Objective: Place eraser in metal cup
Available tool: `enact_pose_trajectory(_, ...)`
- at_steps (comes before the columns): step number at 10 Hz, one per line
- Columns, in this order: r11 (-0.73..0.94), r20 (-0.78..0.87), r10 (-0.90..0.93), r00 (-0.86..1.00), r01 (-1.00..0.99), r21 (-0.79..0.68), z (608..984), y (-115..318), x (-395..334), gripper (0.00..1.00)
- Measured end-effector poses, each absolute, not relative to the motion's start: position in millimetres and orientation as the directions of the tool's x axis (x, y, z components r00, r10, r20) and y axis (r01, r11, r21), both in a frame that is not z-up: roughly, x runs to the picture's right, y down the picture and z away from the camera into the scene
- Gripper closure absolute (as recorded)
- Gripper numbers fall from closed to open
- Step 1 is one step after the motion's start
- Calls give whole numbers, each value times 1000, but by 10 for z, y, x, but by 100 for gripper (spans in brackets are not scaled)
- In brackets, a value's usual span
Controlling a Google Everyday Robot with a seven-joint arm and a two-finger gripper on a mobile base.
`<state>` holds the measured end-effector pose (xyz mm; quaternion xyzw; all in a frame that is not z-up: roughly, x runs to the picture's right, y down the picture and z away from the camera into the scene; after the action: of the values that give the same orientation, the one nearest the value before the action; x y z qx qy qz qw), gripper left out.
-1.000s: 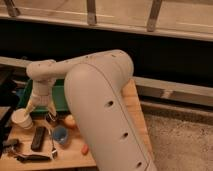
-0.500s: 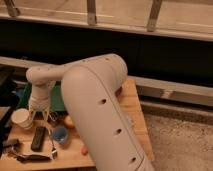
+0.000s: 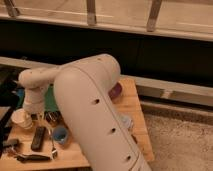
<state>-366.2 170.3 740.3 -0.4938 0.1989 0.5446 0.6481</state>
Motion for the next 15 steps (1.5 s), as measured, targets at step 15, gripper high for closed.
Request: enact_pose_trajectory(15, -101, -835, 476, 274, -927, -362, 7578, 1719, -3480, 47)
